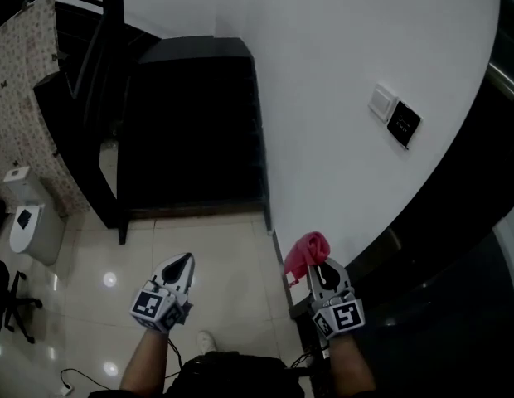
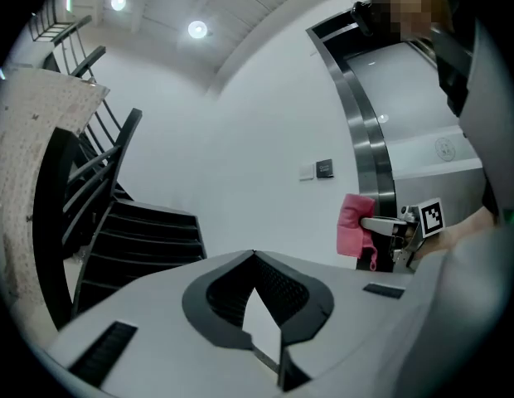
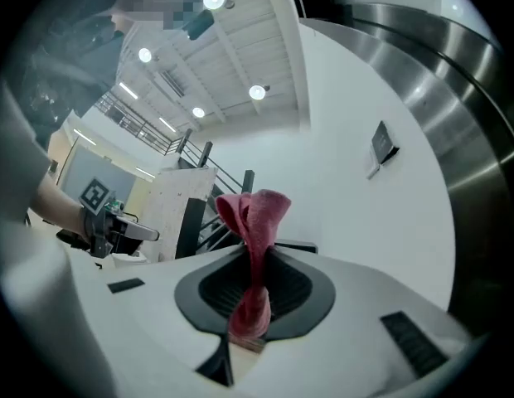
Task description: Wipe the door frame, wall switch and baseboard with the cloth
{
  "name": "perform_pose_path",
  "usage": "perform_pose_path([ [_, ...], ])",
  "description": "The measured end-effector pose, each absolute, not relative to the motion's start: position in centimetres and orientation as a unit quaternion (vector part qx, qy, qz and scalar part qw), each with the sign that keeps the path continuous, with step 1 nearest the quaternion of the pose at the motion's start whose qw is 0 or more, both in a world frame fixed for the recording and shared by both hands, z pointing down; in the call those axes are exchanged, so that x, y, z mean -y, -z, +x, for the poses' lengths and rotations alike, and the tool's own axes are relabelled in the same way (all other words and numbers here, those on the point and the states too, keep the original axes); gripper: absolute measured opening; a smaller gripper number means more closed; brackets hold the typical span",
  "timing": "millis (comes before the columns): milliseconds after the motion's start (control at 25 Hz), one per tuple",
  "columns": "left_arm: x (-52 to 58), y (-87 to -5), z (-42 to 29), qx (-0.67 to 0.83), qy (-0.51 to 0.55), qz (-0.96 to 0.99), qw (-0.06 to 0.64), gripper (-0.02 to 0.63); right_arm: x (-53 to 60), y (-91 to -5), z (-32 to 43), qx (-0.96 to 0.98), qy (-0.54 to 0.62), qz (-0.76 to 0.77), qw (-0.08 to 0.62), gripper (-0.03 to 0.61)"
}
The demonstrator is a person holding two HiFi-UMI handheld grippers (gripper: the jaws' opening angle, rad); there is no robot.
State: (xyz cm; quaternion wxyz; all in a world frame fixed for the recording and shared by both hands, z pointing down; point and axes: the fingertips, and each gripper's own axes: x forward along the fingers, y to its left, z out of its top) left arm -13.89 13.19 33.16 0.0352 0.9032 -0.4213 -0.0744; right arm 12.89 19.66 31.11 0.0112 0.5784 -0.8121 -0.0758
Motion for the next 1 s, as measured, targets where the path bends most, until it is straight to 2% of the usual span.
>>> perform_pose_path([
  [240, -8.3, -33.9, -20.3, 0.454, 0.100, 0.885, 0.031, -0.009, -13.9, -32.3, 8.0, 0.818, 0.076, 0.568, 0.041, 0.046],
  [640, 1.0, -35.5, -27.7, 0.469, 0.095, 0.876, 0.061, -0.009, -2.6, -35.2, 2.1, 0.828, 0.040, 0.559, 0.034, 0.046],
  [1000, 13.5, -38.1, -27.1, 0.447, 0.046, 0.890, 0.077, -0.009, 12.7, -39.0, 0.4, 0.842, -0.008, 0.540, -0.001, 0.046],
])
